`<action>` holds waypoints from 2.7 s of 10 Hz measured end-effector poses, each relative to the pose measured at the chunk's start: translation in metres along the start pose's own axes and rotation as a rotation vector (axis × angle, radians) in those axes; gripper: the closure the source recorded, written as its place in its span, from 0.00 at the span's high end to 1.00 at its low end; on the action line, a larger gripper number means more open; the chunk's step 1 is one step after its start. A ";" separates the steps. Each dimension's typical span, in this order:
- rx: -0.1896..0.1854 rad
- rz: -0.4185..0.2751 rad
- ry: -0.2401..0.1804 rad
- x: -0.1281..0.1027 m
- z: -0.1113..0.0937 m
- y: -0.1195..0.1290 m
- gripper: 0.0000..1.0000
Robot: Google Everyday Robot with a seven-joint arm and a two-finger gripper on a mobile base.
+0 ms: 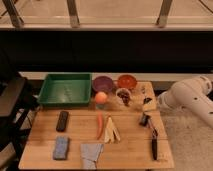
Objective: Wipe red bowl with eraser
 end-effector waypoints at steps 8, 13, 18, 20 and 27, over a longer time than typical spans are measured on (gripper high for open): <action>0.000 0.000 0.000 0.000 0.000 0.000 0.80; 0.000 0.000 0.000 0.000 0.000 0.000 0.80; 0.008 -0.012 -0.012 -0.008 -0.001 0.008 0.80; -0.039 -0.025 -0.048 -0.012 0.006 0.040 0.80; -0.251 -0.165 -0.091 -0.005 0.051 0.167 0.80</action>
